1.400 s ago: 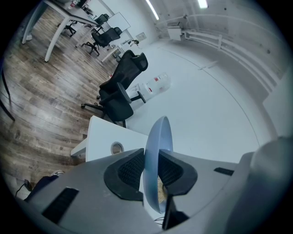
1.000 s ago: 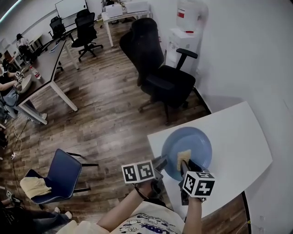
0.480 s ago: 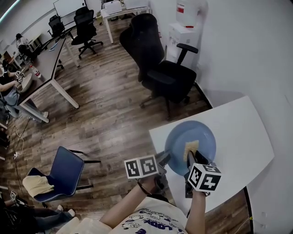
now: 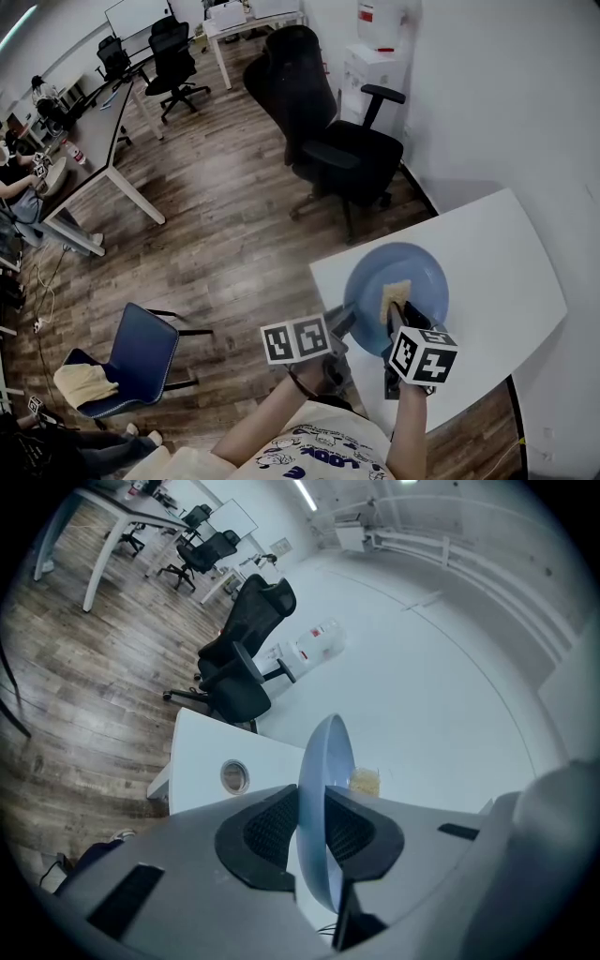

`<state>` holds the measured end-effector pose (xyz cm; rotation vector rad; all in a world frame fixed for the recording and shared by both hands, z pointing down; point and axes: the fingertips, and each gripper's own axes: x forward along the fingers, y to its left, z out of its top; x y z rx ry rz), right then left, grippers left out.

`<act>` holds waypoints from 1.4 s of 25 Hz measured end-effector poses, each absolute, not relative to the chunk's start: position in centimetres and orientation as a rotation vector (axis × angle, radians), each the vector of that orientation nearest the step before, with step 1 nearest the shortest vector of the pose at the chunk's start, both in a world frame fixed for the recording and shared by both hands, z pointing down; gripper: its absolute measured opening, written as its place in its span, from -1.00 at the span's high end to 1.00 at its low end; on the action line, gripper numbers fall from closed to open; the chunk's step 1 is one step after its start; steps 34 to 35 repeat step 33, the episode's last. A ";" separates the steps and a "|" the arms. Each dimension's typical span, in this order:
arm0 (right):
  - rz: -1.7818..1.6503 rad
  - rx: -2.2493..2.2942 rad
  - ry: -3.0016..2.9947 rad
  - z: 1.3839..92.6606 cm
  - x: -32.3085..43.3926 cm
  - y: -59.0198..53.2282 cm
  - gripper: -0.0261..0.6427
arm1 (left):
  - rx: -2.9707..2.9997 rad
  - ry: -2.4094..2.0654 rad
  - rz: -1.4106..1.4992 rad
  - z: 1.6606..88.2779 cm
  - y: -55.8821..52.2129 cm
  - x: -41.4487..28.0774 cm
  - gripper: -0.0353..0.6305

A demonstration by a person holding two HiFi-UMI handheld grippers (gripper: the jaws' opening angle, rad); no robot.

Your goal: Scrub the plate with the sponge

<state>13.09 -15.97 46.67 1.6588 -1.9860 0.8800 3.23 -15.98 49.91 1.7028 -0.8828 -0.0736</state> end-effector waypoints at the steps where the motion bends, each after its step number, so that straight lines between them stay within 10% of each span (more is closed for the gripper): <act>1: 0.879 1.659 -1.987 46.7 13.1 -15.9 0.62 | 1.704 -0.881 -0.074 49.9 -15.9 3.3 0.69; 35: 0.870 1.672 -1.966 46.8 13.9 -15.7 0.63 | 1.733 -0.861 -0.062 49.3 -15.7 4.4 0.69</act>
